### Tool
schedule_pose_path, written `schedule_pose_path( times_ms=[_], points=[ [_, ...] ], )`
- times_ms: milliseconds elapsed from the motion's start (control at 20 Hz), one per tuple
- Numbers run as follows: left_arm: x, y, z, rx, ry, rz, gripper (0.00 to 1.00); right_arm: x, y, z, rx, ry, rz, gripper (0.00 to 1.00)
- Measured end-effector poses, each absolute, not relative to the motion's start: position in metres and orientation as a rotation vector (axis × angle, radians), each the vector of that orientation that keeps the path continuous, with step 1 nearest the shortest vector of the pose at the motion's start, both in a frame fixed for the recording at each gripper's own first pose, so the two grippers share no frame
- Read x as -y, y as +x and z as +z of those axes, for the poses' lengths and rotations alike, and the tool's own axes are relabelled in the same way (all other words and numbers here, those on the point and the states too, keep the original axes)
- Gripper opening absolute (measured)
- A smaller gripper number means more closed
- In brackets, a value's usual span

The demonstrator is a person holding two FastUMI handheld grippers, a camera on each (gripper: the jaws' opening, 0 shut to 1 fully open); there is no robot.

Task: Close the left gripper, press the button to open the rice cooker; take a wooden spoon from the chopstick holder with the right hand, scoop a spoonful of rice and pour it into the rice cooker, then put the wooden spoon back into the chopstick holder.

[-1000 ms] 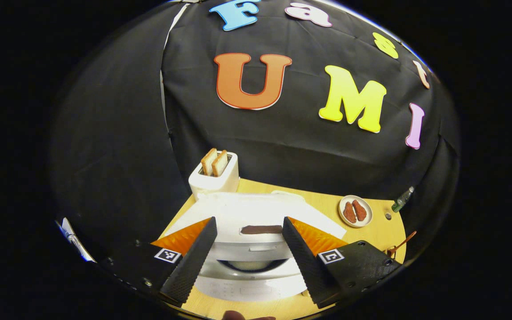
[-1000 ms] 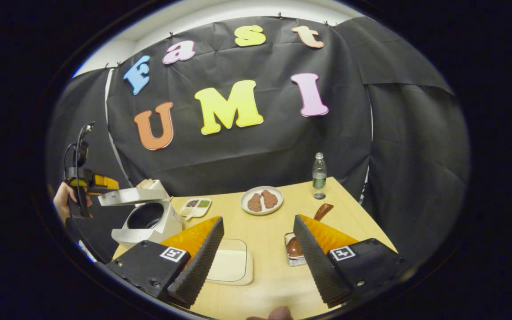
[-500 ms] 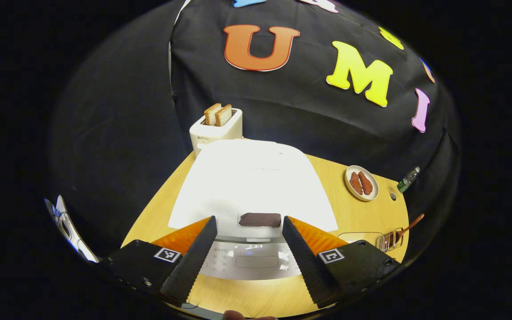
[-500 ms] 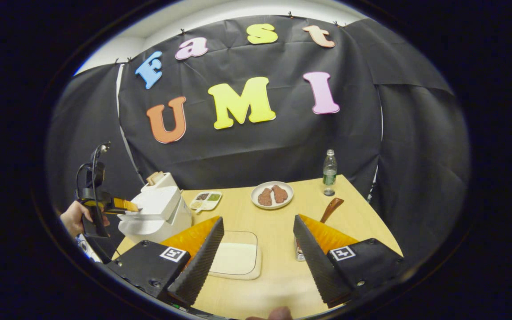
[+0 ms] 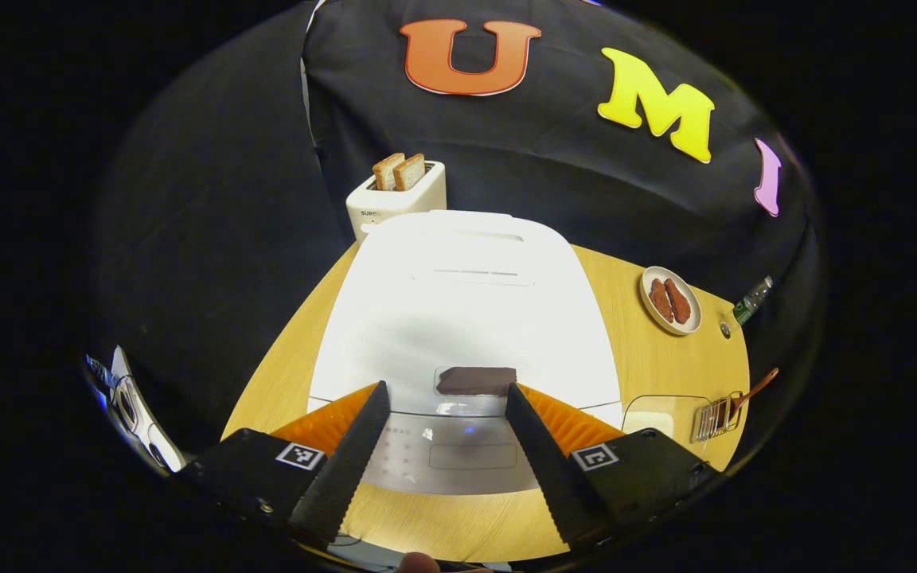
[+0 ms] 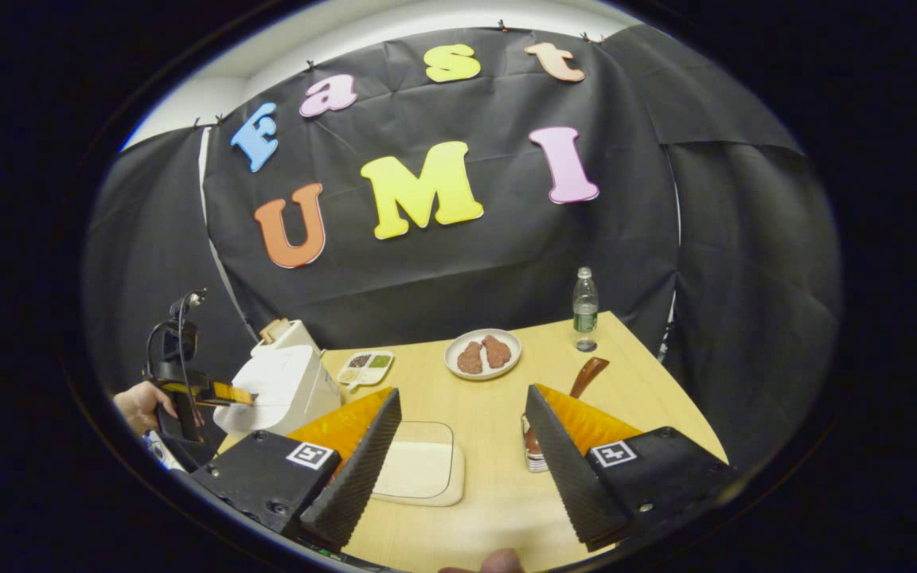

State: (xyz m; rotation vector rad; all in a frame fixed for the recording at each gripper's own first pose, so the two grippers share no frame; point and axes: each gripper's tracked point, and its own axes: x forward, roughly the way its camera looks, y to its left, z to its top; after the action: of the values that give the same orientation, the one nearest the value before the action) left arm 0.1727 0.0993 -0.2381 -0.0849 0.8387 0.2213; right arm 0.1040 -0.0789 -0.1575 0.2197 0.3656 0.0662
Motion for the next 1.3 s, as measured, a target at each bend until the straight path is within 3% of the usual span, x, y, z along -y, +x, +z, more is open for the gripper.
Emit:
schedule_pose_path(
  times_ms=[800, 1050, 1300],
  points=[
    [-0.090, 0.177, -0.229, -0.747, -0.079, 0.254, 0.95, 0.098, 0.136, -0.161, -0.371, 0.208, 0.164, 1.00],
    [-0.078, 0.172, -0.174, -0.580, -0.162, 0.249, 0.95, 0.081, 0.138, -0.136, -0.302, 0.129, 0.192, 1.00],
    [-0.066, 0.117, -0.085, -0.339, -0.153, 0.181, 0.94, 0.039, 0.107, -0.094, -0.198, 0.072, 0.228, 1.00]
  ],
)
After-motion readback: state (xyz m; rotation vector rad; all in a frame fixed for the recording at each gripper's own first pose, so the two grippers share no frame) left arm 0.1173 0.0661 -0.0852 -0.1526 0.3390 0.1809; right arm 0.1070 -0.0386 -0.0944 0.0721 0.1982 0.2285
